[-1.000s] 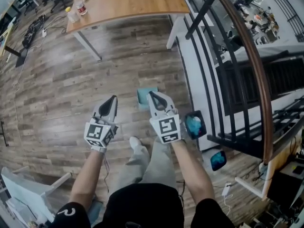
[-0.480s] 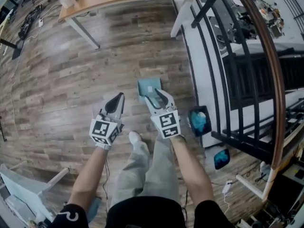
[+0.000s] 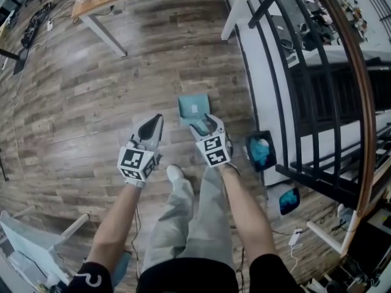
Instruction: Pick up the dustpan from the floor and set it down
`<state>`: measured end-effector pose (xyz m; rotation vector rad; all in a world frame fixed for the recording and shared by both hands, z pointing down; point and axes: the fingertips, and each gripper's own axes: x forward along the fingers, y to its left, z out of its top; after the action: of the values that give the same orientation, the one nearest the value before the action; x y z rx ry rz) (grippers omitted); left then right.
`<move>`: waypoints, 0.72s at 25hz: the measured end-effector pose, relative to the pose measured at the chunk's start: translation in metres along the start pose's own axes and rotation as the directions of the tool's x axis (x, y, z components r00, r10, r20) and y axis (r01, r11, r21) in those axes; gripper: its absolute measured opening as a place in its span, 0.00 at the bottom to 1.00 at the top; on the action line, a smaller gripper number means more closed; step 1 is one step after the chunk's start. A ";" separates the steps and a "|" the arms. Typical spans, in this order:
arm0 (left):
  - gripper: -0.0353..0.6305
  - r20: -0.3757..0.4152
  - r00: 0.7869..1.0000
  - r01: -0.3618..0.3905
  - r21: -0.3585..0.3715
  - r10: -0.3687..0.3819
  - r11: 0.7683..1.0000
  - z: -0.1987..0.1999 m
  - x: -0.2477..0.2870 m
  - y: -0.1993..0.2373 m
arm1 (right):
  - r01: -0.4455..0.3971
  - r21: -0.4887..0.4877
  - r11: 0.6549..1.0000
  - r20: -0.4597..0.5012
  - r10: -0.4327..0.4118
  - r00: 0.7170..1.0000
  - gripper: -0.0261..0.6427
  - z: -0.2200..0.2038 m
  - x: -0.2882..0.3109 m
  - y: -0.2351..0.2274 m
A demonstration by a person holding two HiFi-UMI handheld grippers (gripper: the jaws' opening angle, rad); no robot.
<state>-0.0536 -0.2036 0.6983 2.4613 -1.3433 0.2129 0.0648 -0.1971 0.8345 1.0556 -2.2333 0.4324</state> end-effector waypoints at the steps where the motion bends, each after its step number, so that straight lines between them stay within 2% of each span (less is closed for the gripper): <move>1: 0.05 -0.002 1.000 0.002 0.000 -0.002 1.000 -0.002 0.001 0.000 | 0.001 -0.001 1.000 -0.012 -0.001 1.000 0.42 -0.005 0.004 0.000; 6: 0.05 -0.023 1.000 0.001 -0.009 -0.002 1.000 -0.015 0.005 0.005 | 0.010 0.018 1.000 -0.062 -0.009 0.998 0.41 -0.021 0.020 0.001; 11: 0.05 -0.042 0.999 0.004 -0.017 -0.005 1.000 -0.026 0.005 0.006 | 0.003 0.019 1.000 -0.101 -0.001 0.995 0.31 -0.035 0.025 0.005; 18: 0.05 -0.066 0.998 -0.010 -0.032 0.008 0.999 -0.042 0.004 0.012 | 0.024 0.027 0.999 -0.089 -0.021 0.996 0.20 -0.037 0.026 0.003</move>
<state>-0.0601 -0.1983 0.7412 2.4006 -1.3201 0.2693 0.0647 -0.1908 0.8798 1.0546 -2.1408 0.4930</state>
